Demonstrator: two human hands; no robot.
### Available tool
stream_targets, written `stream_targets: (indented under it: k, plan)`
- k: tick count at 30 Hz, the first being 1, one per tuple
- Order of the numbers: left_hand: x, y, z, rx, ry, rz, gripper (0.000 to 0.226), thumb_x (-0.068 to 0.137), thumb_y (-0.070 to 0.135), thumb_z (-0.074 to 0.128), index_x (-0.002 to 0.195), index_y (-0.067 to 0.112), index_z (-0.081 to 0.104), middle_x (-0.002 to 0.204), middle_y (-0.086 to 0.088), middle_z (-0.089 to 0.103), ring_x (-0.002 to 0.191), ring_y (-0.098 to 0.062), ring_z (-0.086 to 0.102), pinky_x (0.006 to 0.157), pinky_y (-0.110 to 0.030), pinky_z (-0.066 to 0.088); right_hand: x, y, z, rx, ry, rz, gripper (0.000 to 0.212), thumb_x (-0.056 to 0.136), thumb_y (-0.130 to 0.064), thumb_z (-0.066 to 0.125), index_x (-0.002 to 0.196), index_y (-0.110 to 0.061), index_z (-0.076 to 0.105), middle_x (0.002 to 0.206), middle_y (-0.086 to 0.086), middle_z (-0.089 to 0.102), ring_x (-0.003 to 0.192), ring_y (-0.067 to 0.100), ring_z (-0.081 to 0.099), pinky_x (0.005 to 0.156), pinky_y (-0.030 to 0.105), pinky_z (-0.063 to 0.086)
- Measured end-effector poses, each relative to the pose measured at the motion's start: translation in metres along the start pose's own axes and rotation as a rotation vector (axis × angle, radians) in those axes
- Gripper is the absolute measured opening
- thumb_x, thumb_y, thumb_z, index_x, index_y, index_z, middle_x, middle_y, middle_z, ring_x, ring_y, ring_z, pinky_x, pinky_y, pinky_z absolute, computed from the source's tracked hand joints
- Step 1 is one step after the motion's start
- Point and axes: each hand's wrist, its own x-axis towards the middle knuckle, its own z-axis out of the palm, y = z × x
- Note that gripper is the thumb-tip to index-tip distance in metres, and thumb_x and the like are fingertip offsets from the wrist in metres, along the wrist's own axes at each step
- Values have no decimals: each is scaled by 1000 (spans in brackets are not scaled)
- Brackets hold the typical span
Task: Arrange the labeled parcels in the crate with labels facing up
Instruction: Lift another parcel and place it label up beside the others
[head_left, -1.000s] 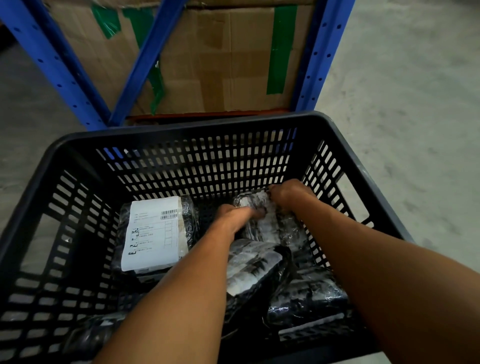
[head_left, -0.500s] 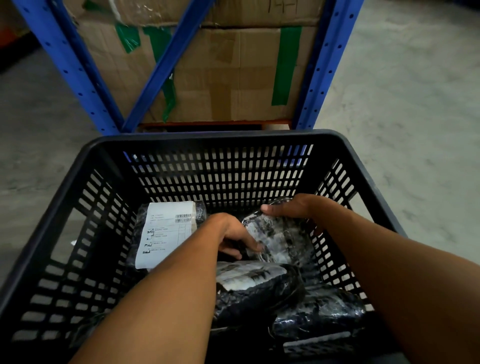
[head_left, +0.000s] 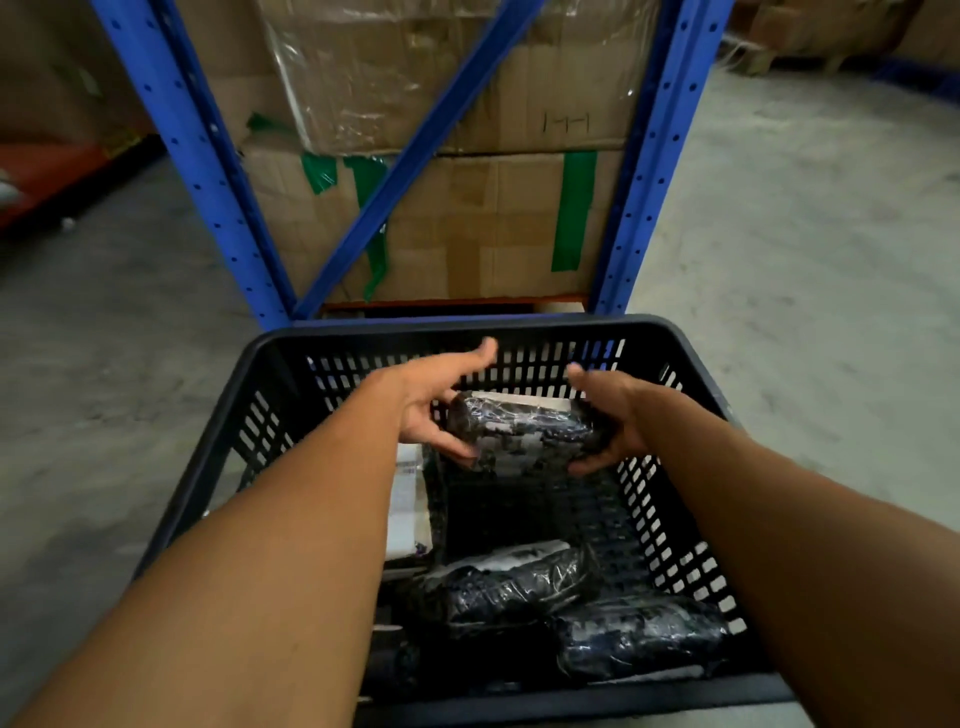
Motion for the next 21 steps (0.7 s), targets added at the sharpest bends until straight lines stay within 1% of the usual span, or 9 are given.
stream_targets:
  k: [2,4,6,9,12,15,16,18,21]
  plan:
    - [-12,3,-12,-63,77,-8,25,97,27,59,108,7,50,127,-14,50,113,-35,53,91,-58,52,-10,-4,13,-32,-37,8,29,98,-36,54,110,-10,55,108,15,59,96,30,59,80,54,58]
    - [-20,2,-27,-45,108,-51,15,98,13,54,108,3,51,137,-19,47,117,-36,55,92,-56,52,-21,-10,24,-43,-55,-8,19,95,-25,60,102,-8,58,101,15,59,88,29,60,74,48,58]
    - [-31,0,-42,-36,81,-59,24,94,6,58,115,0,48,136,-22,46,116,-40,57,89,-58,52,-32,-15,32,-58,-95,-1,17,92,-20,63,102,-6,59,96,15,60,85,28,60,75,46,56]
    - [-51,-5,-61,-53,39,-71,35,90,-3,61,122,-2,48,127,-31,54,105,-45,62,88,-64,50,-44,-20,41,-112,-167,-4,30,87,-17,68,113,-4,59,108,18,61,91,32,62,75,47,56]
    - [-69,-10,-72,4,15,-25,19,87,-15,56,105,-8,59,109,-27,65,94,-41,65,93,-61,48,-55,-22,48,-165,-253,-57,19,86,-5,69,104,-4,64,105,14,66,91,31,64,77,48,55]
    - [-78,-12,-78,106,-23,54,30,82,-25,53,99,-4,67,92,-18,75,88,-33,68,79,-52,56,-61,-27,52,-188,-349,-142,25,82,9,68,103,-3,70,103,12,76,98,32,69,86,47,57]
    - [-80,-11,-79,128,-31,77,36,80,-27,53,102,-3,68,92,-17,76,89,-32,69,79,-50,57,-63,-32,54,-204,-357,-166,27,80,13,67,102,-3,71,102,12,77,100,32,70,86,46,58]
    - [-84,-7,-81,130,-21,115,48,75,-33,51,110,-3,67,99,-18,76,96,-34,69,87,-50,55,-68,-41,57,-232,-365,-211,36,76,20,66,103,-4,72,108,14,76,109,35,67,97,51,53]
    - [-90,1,-78,136,14,170,51,74,-37,46,102,0,67,100,-20,74,98,-36,68,89,-50,53,-73,-51,60,-216,-384,-249,46,72,27,63,105,-4,73,108,14,77,110,36,67,99,55,51]
